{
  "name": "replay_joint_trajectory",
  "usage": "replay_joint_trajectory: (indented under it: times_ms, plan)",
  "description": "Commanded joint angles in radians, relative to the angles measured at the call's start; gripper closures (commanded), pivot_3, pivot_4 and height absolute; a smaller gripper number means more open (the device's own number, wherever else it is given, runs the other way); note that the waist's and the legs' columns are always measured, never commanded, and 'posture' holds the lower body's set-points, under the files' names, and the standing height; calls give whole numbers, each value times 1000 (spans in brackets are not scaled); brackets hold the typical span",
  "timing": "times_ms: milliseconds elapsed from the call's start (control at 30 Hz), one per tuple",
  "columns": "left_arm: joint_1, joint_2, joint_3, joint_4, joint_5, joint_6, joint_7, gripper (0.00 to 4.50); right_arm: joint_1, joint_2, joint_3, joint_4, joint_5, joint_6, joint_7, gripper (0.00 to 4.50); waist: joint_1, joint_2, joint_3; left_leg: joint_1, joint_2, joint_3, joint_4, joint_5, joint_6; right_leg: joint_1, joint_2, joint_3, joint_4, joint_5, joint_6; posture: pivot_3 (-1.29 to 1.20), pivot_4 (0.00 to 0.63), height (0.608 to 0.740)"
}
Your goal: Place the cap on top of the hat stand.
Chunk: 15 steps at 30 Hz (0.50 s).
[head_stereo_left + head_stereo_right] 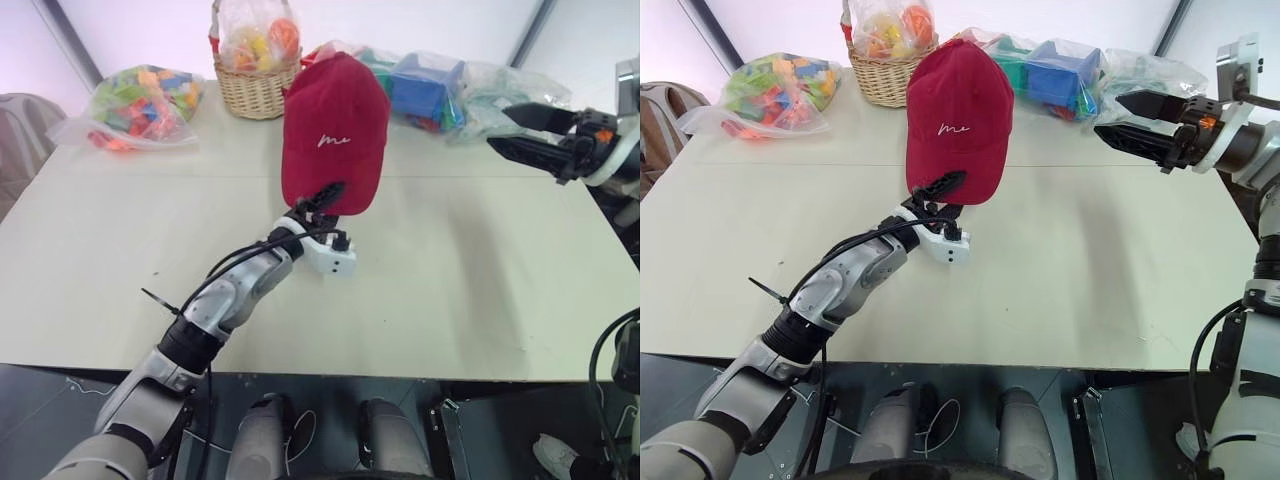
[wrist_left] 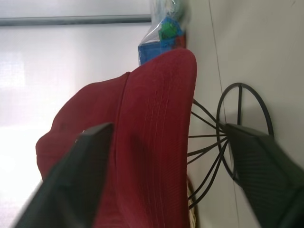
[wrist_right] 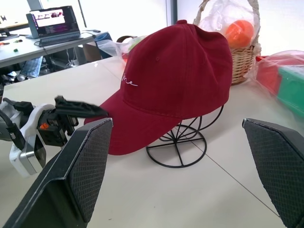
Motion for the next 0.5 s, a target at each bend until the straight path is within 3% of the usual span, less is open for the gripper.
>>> replay_joint_trajectory:
  times_ms: [33, 267, 500]
  plan:
    - [-8, 3, 8, -28, -4, -3, 27, 10, -19, -6, -29, -26, 14, -11, 1, 0, 0, 0, 0, 0, 0, 0, 0, 0, 0, 0, 0, 0, 0, 0, 0, 0, 150, 740]
    - [14, 19, 11, -48, -7, -7, 27, 10, -19, -5, -29, -26, 14, -8, 0, 0, -1, 0, 0, 0, 0, 0, 0, 0, 0, 0, 0, 0, 0, 0, 0, 0, 150, 740]
    - [87, 76, 89, -199, -60, -1, 3, 10, -9, -5, -24, -31, 12, -6, 3, 0, 0, 0, 0, 0, 0, 0, 0, 0, 0, 0, 0, 0, 0, 0, 0, 0, 150, 740]
